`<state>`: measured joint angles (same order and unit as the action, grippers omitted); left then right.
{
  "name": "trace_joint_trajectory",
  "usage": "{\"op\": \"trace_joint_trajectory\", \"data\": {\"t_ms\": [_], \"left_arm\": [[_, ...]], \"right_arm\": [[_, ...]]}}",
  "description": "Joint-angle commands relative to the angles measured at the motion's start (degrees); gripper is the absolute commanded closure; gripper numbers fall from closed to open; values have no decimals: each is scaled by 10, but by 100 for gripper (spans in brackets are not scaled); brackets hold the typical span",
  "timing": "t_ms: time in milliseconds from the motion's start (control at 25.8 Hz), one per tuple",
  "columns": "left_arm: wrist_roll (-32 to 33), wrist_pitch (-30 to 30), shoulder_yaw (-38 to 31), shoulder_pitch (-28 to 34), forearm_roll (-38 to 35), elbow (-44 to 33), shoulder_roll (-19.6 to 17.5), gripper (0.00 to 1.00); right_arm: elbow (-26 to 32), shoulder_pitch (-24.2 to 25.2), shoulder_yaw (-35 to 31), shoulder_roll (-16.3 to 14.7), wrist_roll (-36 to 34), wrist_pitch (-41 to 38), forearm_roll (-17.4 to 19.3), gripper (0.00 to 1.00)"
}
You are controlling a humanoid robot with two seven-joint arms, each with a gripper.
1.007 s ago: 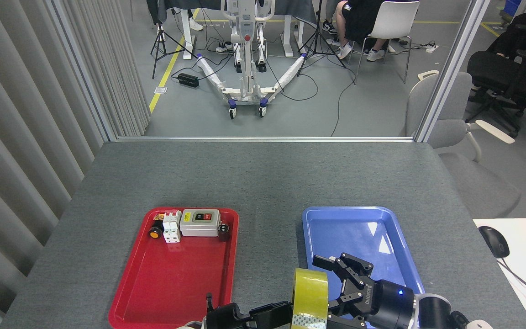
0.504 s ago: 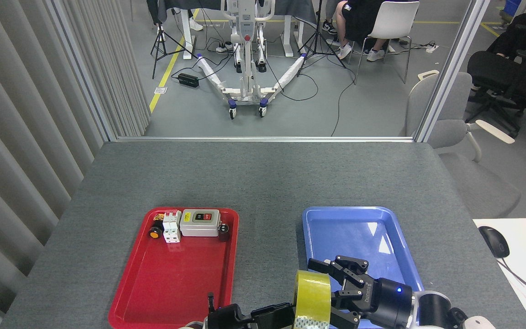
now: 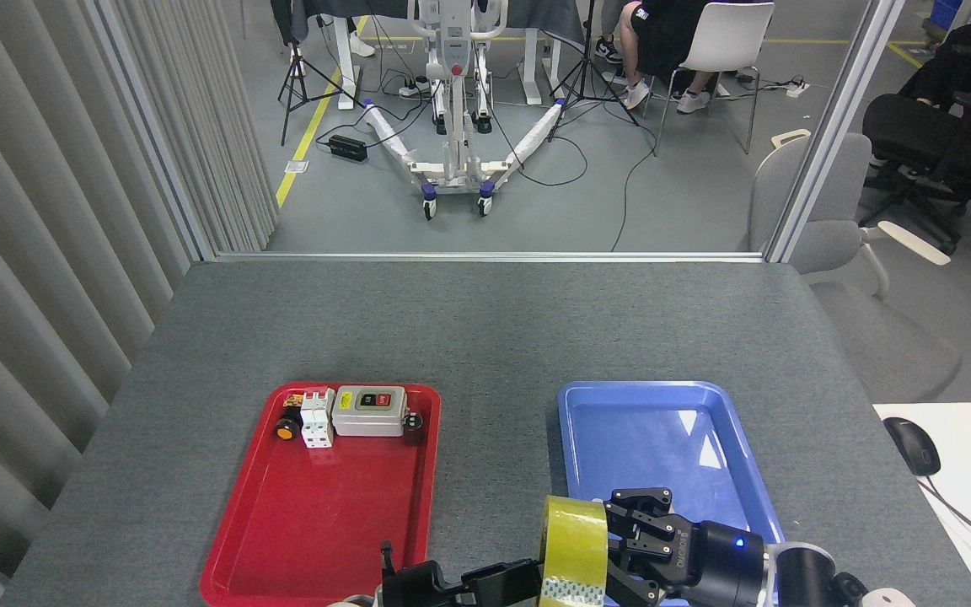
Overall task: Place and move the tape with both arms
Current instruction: 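Grasp the tape roll with the right gripper beside the left gripper, then release the tape from the left gripper and retract the left arm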
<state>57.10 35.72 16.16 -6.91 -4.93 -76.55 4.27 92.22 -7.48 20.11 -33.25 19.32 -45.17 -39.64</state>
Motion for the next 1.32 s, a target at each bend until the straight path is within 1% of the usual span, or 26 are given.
{"op": "trace_joint_trajectory", "data": {"t_ms": [0, 77, 155, 271, 310, 349, 387, 465, 504, 542, 852, 1007, 1046, 1123, 1240, 1278], "left_arm": [[1, 28, -1, 0, 0, 1, 0, 100], [0, 29, -2, -1, 0, 7, 1, 100], [0, 30, -3, -1, -1, 13, 1, 90], [0, 29, -5, 0, -1, 13, 0, 79], [0, 29, -6, 0, -1, 12, 0, 71], [-1, 29, -6, 0, 0, 11, 0, 59], [-1, 29, -8, 0, 0, 11, 0, 56], [-3, 29, -17, 0, 0, 9, 1, 55], [-6, 23, -18, 0, 0, 9, 5, 23], [-6, 23, -18, 0, 0, 8, 4, 0], [-6, 30, -21, 0, 0, 8, 0, 0], [-6, 35, -45, 0, 0, 11, 0, 0], [-6, 36, -53, -1, 0, 13, 0, 0], [-6, 36, -75, -1, -1, 14, 0, 0], [-16, 33, -131, -3, -6, 16, 4, 0], [-26, 32, -154, -6, -10, 17, 5, 0]], "right_arm": [[0, -1, -1, 1, -2, 2, 1, 62], [0, -1, -1, 1, -2, 2, 2, 68], [0, -1, -1, 1, -2, 2, 2, 71], [0, -1, -1, 1, -3, 2, 2, 77], [0, -1, -1, 1, -3, 2, 2, 79], [0, -1, -1, 1, -3, 2, 1, 80], [0, 0, -1, 1, -3, 2, 2, 80], [0, 0, -1, 1, -3, 2, 2, 81], [0, 0, -1, 2, -3, 2, 2, 81], [0, 0, -1, 2, -3, 2, 2, 81], [1, 3, -1, 2, -3, 2, 2, 80], [8, 19, -16, 6, -1, 2, 18, 80], [9, 26, -34, 7, -1, 2, 19, 80], [9, 51, -91, 14, 0, 2, 21, 80], [6, 84, -185, 38, 2, 2, 26, 80], [4, 92, -219, 53, 2, 2, 26, 80]]}}
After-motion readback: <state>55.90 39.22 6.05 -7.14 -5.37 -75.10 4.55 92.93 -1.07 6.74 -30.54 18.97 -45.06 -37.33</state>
